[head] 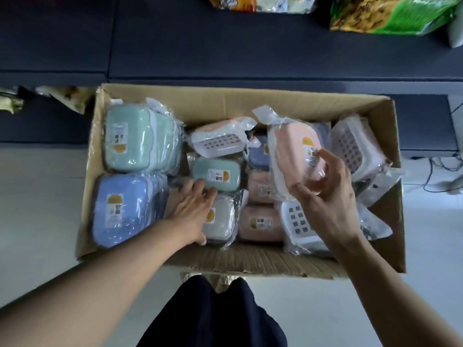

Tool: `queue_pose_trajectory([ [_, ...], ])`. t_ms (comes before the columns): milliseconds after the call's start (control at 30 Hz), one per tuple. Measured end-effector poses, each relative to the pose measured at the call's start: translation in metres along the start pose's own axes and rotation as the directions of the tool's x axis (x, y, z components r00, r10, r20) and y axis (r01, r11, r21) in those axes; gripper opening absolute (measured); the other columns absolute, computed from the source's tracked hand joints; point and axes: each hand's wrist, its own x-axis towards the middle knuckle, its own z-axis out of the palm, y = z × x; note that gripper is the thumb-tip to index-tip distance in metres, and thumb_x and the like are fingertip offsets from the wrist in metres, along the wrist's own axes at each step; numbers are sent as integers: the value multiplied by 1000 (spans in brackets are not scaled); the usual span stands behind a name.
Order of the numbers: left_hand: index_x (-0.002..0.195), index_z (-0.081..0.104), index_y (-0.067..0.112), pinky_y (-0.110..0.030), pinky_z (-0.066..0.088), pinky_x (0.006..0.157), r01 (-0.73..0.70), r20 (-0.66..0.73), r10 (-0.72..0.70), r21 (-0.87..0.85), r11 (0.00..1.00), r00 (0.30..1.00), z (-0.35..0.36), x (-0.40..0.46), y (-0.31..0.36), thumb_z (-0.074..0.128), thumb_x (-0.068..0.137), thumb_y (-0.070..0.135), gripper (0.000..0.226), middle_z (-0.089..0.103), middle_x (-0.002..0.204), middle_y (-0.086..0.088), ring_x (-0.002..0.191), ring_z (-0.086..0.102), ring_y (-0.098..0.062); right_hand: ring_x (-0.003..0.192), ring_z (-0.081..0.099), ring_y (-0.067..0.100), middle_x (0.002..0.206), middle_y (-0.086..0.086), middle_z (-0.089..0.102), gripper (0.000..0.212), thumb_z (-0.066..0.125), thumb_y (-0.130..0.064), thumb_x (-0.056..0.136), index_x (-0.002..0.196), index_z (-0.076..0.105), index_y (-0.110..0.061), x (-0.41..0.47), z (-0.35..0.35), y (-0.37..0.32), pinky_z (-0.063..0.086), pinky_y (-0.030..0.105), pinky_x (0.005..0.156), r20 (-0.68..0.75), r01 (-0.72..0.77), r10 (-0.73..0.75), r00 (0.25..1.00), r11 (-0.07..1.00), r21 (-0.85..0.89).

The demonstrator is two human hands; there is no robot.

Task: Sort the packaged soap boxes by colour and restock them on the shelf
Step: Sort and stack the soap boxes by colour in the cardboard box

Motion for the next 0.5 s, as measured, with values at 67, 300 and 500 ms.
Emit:
queue_pose_trajectory([
  [67, 141, 21, 20, -42, 34, 100, 41, 6, -41, -13, 999, 999, 5, -2, -2, 82, 57, 50, 108, 20, 140, -10, 127, 24, -31, 117, 50, 26, 130, 0, 40, 72, 63, -40, 65, 132, 36, -37, -2, 4, -1, 49, 48, 90, -3, -17, 17, 1000, 999, -35],
  [300, 136, 33, 14, -41, 39, 97, 88, -30, -102, -318, 944, 994, -24, 3, -22, 74, 68, 58, 90, 27, 140, -11, 129, 32, -30, 112, 54, 25, 130, 3, 45, 76, 66, -42, 62, 132, 34, -40, 1, 15, -11, 52, 49, 86, -1, -32, 32, 999, 999, -27],
  [500, 130, 40, 9, -43, 34, 101, 37, -369, -166, -333, 942, 915, -48, 79, -45, 73, 77, 27, 66, 37, 134, -7, 124, 32, -27, 108, 56, 25, 125, 8, 50, 76, 70, -43, 65, 131, 32, -37, 7, 29, -2, 52, 49, 87, -66, -39, 37, 997, 999, -27],
])
